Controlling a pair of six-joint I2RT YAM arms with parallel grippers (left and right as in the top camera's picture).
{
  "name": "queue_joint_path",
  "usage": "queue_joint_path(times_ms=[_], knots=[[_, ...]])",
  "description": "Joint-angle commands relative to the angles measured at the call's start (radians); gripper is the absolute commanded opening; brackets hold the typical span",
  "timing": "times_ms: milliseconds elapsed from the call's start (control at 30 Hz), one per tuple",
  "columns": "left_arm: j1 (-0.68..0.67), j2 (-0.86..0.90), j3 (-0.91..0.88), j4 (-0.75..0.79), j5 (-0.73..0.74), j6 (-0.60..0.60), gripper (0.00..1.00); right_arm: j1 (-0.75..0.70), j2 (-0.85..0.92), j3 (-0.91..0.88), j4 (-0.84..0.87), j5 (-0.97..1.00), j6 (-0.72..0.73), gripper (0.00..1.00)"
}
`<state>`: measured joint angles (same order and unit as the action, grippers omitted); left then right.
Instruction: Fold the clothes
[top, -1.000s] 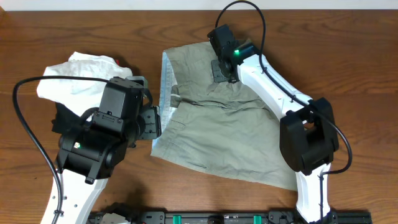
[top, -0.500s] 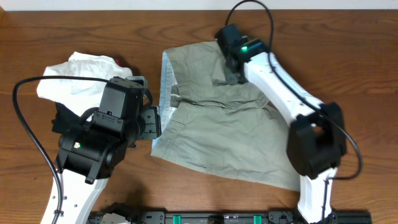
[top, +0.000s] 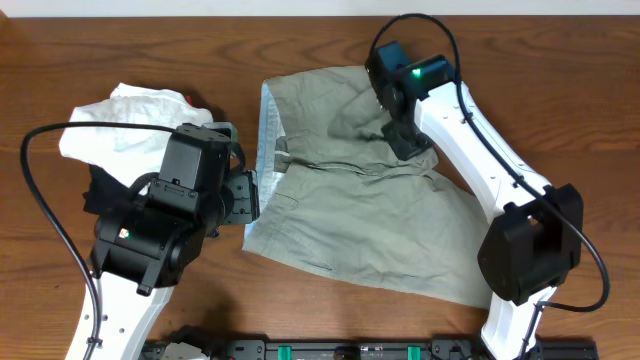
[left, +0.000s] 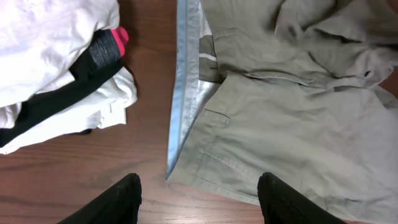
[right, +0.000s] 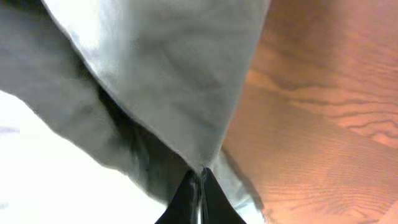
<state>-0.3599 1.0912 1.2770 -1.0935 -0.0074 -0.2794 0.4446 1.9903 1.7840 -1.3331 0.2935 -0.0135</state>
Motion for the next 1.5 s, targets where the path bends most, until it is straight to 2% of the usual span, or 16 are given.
queue_joint_path(times_ms=[0,200,433,567,767,867,933,1133,1200,1300,1333,1400,1467], knots=[[0.006,0.000,0.014,0.001,-0.009,0.017,0.63,0.002,0.002,0.002,-0.005,-0.090,-0.102,0.21],[0.006,0.000,0.014,0.003,-0.009,0.017,0.62,0.002,0.002,0.002,0.112,-0.244,-0.150,0.37],[0.006,0.000,0.014,0.002,-0.009,0.017,0.63,0.002,0.002,0.002,0.330,-0.280,-0.066,0.50],[0.006,0.000,0.014,0.003,-0.009,0.017,0.63,0.002,0.002,0.002,0.430,-0.284,-0.061,0.54],[0.006,0.000,0.014,0.005,-0.009,0.017,0.63,0.014,0.046,0.002,0.535,-0.373,-0.051,0.51],[0.006,0.000,0.014,0.011,-0.009,0.018,0.63,0.038,0.107,0.002,0.583,-0.373,-0.067,0.57],[0.006,0.000,0.014,0.010,-0.009,0.017,0.63,0.057,0.153,0.002,0.613,-0.347,-0.108,0.59],[0.006,0.000,0.014,0.002,-0.009,0.017,0.63,0.093,0.234,0.002,0.657,-0.055,-0.109,0.64],[0.006,0.000,0.014,0.002,-0.009,0.018,0.63,0.092,0.235,0.002,0.657,0.020,-0.115,0.54],[0.006,0.000,0.014,0.002,-0.009,0.017,0.63,0.079,0.235,0.002,0.662,0.047,-0.115,0.27],[0.006,0.000,0.014,0.003,-0.009,0.017,0.63,0.074,0.235,0.002,0.664,0.047,-0.115,0.22],[0.006,0.000,0.014,0.002,-0.009,0.017,0.63,0.065,0.235,0.002,0.665,0.048,-0.115,0.02],[0.006,0.000,0.014,0.002,-0.009,0.017,0.63,0.055,0.234,0.002,0.673,0.055,-0.114,0.01]])
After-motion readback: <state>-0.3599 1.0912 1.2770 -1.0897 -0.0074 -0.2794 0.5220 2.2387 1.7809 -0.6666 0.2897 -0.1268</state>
